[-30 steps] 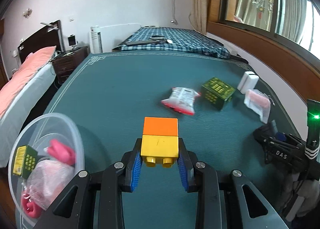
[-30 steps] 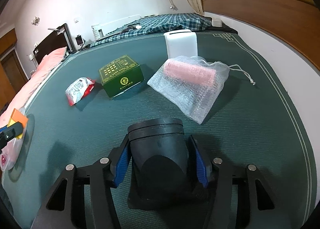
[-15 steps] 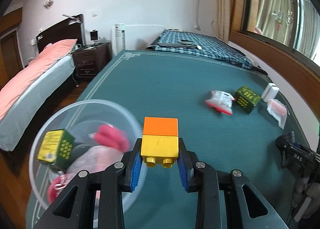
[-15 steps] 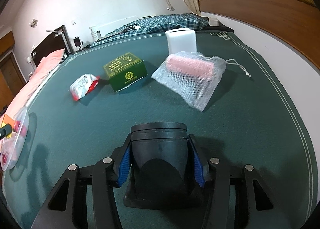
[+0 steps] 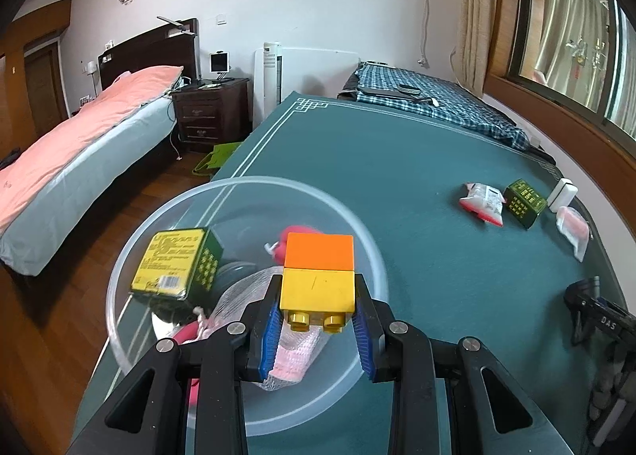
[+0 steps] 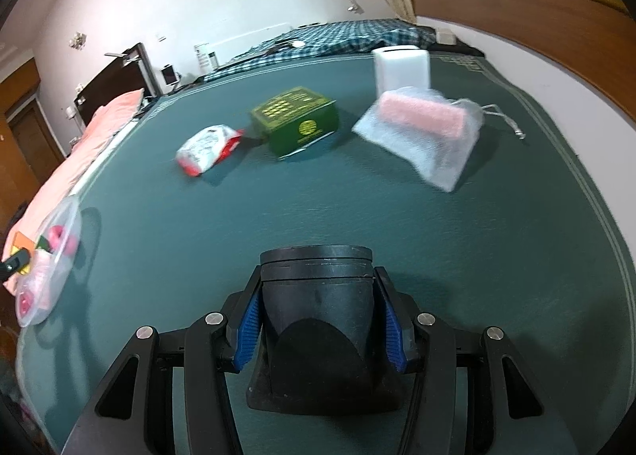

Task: Organize objects
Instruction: 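Carry the brick with the left tool and release it into the basin, then lower the black cup into the basin and open the right tool, then move the right tool to the mesh bag with pink roll and grasp it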

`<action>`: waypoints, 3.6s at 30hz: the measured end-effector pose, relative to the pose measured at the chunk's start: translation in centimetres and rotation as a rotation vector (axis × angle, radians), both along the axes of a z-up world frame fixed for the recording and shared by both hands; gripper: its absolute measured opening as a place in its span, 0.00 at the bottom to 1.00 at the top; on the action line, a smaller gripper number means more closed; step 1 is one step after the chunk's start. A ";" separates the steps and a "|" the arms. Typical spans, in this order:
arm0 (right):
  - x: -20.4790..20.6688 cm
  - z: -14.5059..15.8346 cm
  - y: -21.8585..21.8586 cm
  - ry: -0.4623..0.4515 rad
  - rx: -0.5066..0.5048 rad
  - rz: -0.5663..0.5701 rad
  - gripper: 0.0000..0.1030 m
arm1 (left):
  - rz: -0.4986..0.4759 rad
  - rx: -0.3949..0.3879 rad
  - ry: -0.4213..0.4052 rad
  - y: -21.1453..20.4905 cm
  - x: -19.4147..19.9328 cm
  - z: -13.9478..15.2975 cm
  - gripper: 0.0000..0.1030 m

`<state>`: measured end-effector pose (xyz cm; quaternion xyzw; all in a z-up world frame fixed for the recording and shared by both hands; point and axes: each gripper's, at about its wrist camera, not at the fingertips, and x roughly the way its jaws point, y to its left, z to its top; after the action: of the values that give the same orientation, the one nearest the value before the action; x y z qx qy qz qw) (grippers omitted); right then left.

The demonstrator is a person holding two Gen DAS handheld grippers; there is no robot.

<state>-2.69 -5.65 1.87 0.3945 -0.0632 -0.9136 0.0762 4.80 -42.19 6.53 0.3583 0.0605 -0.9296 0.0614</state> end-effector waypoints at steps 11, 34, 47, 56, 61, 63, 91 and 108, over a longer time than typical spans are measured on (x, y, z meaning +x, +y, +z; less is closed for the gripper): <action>0.5 2.3 -5.8 0.032 -0.034 0.123 0.51 | 0.036 0.050 -0.029 -3.4 1.1 -1.7 0.33; -0.7 7.1 -22.8 0.061 -0.143 0.477 0.51 | -0.047 0.118 0.010 -6.2 3.5 -1.8 0.80; -2.6 6.6 -31.3 -0.011 -0.236 0.694 0.51 | -0.051 0.122 0.030 -6.8 4.2 -1.5 0.81; -3.7 5.1 -32.3 -0.051 -0.215 0.703 0.52 | -0.053 0.131 0.025 -6.5 3.8 -1.7 0.83; -3.6 5.9 -30.2 -0.030 -0.235 0.663 0.52 | -0.048 0.129 0.029 -6.4 3.6 -1.6 0.83; -3.6 6.0 -29.3 -0.027 -0.248 0.643 0.52 | -0.048 0.127 0.030 -6.3 3.4 -1.6 0.83; -0.6 4.0 -12.0 -0.028 -0.321 0.332 0.52 | 0.022 -0.047 -0.003 -4.2 1.1 -2.4 0.88; -2.1 2.1 2.2 -0.015 -0.299 -0.029 0.67 | 0.006 -0.062 0.060 0.0 0.6 1.1 0.92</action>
<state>-4.83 -3.49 3.99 0.3846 -0.2047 -0.8920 0.1203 5.39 -42.22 7.60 0.3280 0.0346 -0.9412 0.0733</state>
